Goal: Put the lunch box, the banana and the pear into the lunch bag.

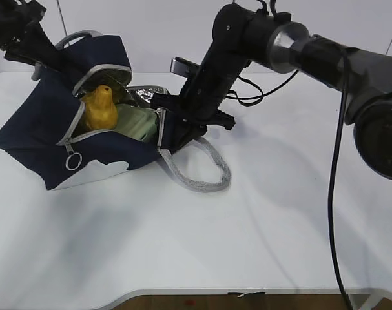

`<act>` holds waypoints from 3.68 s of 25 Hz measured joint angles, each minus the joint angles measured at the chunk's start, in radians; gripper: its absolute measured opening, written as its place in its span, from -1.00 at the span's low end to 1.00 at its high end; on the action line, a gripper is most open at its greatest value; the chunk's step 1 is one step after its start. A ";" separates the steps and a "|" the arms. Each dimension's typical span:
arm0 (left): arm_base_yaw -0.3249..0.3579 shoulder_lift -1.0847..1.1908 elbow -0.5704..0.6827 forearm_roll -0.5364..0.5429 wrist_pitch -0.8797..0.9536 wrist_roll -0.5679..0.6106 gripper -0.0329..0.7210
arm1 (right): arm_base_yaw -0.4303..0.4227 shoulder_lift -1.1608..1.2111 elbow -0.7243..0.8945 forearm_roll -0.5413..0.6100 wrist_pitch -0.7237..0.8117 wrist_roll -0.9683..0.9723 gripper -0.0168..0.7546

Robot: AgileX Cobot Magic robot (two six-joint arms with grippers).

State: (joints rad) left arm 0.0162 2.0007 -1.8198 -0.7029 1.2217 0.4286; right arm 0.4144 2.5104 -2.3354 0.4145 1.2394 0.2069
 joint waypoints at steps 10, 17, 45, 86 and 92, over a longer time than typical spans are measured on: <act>0.000 0.000 0.000 -0.032 0.000 -0.011 -0.90 | 0.000 0.000 -0.121 -0.041 0.009 -0.033 -0.85; 0.002 0.000 0.000 -0.165 0.000 -0.028 -0.90 | 0.010 -0.077 -0.121 -0.146 0.011 -0.062 -0.86; -0.249 0.052 0.000 -0.411 -0.056 -0.083 -0.90 | 0.079 -0.487 0.136 -0.653 0.055 -0.245 -0.88; -0.191 0.006 0.000 -0.309 -0.016 -0.085 0.26 | 0.079 -0.561 0.139 -0.595 0.024 -0.114 0.08; -0.191 -0.100 0.000 -0.073 0.000 -0.109 0.14 | 0.079 -0.652 0.149 -0.534 0.024 -0.113 0.08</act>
State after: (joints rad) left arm -0.1744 1.9006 -1.8198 -0.7757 1.2215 0.3195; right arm 0.4936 1.8585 -2.1861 -0.1198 1.2632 0.0939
